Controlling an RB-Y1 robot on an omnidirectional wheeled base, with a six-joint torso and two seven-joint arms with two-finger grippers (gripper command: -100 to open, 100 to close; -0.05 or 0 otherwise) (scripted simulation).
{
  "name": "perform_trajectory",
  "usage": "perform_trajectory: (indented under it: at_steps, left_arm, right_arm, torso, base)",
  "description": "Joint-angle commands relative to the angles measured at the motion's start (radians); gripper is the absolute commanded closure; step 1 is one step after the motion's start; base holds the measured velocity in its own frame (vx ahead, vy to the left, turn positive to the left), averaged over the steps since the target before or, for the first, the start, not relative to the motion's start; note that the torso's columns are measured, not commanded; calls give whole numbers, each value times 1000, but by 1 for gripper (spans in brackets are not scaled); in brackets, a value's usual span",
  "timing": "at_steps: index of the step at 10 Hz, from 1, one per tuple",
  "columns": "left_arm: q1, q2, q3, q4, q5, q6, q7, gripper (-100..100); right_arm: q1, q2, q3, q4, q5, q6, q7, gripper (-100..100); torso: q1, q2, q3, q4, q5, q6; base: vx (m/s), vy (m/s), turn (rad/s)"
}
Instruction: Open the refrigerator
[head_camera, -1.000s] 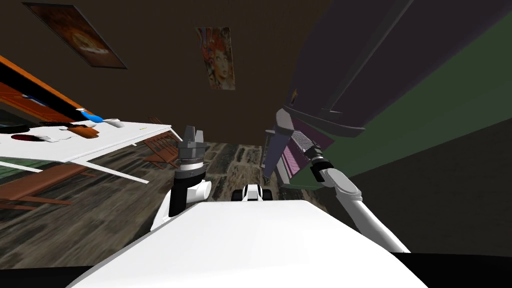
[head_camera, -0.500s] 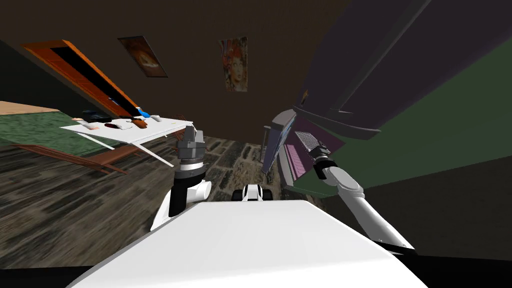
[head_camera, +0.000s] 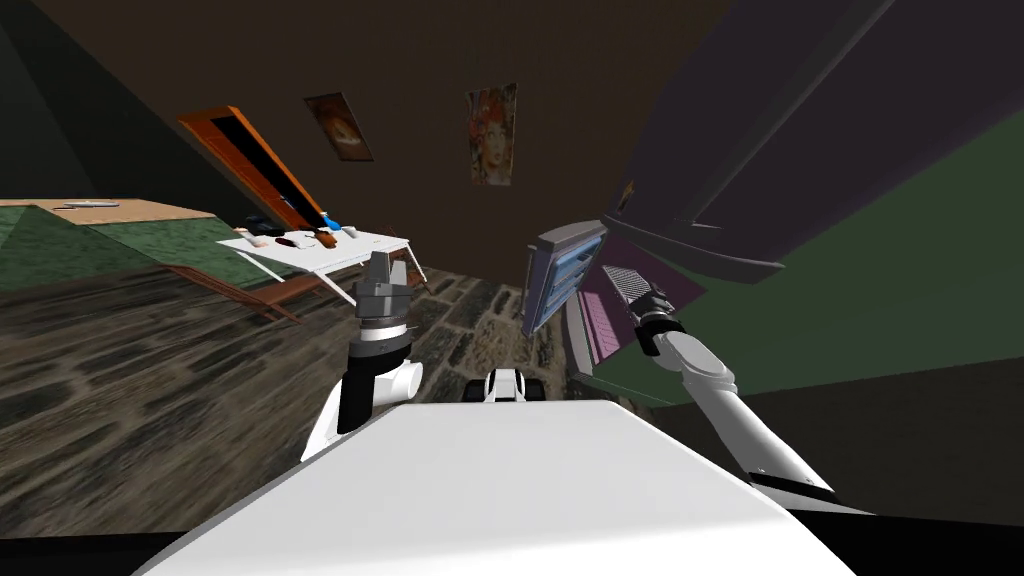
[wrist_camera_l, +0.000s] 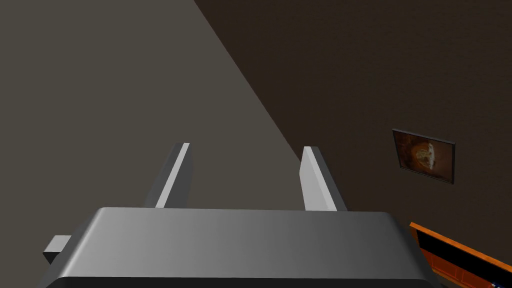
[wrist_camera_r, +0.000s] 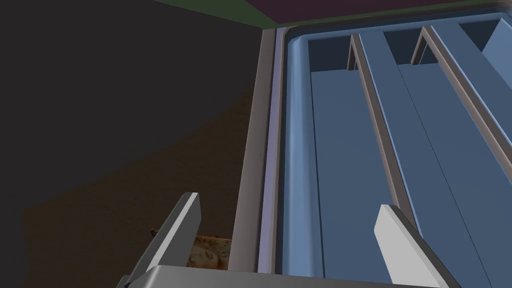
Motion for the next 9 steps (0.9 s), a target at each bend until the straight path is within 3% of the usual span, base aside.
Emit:
perform_trajectory:
  at_steps: [1, 3, 4, 5, 9]
  left_arm:
    - [0, 0, 0, 0, 0, 0, 0, 0]
    - [0, 0, 0, 0, 0, 0, 0, 0]
    - [0, 0, 0, 0, 0, 0, 0, 0]
    - [0, 0, 0, 0, 0, 0, 0, 0]
    - [1, 0, 0, 0, 0, 0, 0, 0]
  right_arm:
    - [-24, -34, -19, 72, -27, 44, -3, -100]
    - [-36, -46, -29, 117, -34, 59, -5, -100]
    - [-36, -37, -26, 104, -23, 46, -6, -100]
    - [-12, -23, -10, 58, -20, 30, -1, 100]
    - [0, -11, -1, 10, -13, 15, 1, 100]
  torso:
    - [0, 4, 2, 1, 0, 1]
    - [0, 4, 3, 2, 0, 3]
    - [0, 1, 1, 1, 0, 2]
    - [-1, -2, -1, 0, 0, 2]
    - [0, 3, 2, 1, 0, 2]
  base:
    - [-174, 13, 418]
    - [-116, 19, 128]
    - [-53, 10, 44]
    - [108, -30, -397]
    - [99, -5, -162]
